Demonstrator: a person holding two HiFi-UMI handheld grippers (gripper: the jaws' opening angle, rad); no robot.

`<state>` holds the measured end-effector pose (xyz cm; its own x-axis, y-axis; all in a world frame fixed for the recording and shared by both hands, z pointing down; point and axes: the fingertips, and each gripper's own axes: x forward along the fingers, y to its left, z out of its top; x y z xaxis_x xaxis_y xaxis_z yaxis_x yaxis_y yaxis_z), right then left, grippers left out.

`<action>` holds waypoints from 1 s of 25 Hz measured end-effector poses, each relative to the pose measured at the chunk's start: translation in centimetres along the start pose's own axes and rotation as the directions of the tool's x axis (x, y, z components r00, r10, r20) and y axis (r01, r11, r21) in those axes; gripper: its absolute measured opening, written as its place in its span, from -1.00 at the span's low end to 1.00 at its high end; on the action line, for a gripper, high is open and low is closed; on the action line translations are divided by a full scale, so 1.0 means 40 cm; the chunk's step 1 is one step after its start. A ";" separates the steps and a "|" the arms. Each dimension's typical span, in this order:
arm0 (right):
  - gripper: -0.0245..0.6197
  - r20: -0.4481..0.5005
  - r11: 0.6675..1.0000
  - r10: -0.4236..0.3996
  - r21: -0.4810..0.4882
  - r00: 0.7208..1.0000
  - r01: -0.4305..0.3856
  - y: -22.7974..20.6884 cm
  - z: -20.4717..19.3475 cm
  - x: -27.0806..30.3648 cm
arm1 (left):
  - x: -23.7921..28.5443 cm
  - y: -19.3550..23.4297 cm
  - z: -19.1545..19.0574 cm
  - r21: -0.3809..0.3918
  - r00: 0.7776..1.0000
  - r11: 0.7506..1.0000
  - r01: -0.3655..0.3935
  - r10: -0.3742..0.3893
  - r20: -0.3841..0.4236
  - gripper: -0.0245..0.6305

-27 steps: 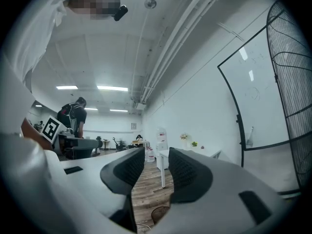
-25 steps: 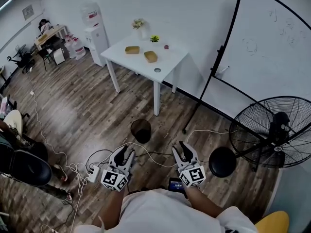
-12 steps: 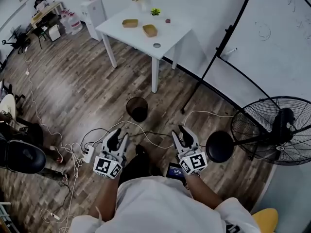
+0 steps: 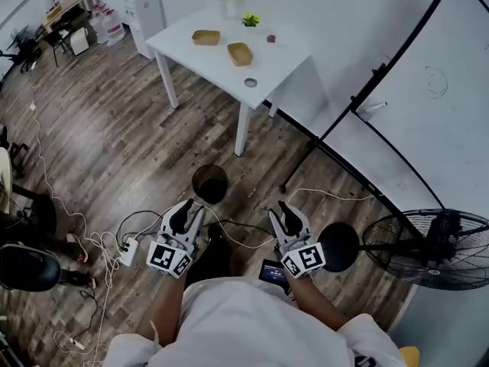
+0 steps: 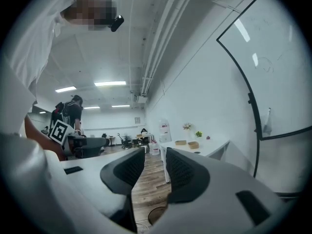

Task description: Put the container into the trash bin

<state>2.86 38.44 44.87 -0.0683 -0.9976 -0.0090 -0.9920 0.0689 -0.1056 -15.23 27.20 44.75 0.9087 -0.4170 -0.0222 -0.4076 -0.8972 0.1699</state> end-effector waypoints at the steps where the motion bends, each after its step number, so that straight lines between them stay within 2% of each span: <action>1: -0.44 0.002 1.000 0.002 -0.003 1.000 -0.002 -0.015 0.010 0.039 | 0.030 0.030 0.009 -0.001 1.000 1.000 0.001 -0.001 0.002 -0.51; 9: -0.44 0.005 1.000 -0.016 0.018 1.000 0.016 -0.172 0.068 0.372 | 0.265 0.268 0.055 0.006 0.999 0.999 0.037 -0.037 -0.023 -0.51; 16: -0.45 -0.012 1.000 -0.014 -0.021 1.000 0.014 -0.278 0.096 0.602 | 0.451 0.438 0.104 0.021 0.998 0.998 0.066 -0.066 -0.012 -0.52; 25: -0.46 0.006 1.000 0.003 -0.019 1.000 -0.002 -0.502 0.094 0.852 | 0.692 0.596 0.093 0.039 1.000 0.999 0.021 -0.020 -0.019 -0.52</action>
<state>20.85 3.05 42.93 -0.0702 -0.9974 -0.0157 -0.9937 0.0713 -0.0864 -0.13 -6.28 44.50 0.9184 -0.3957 -0.0070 -0.3914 -0.9108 0.1308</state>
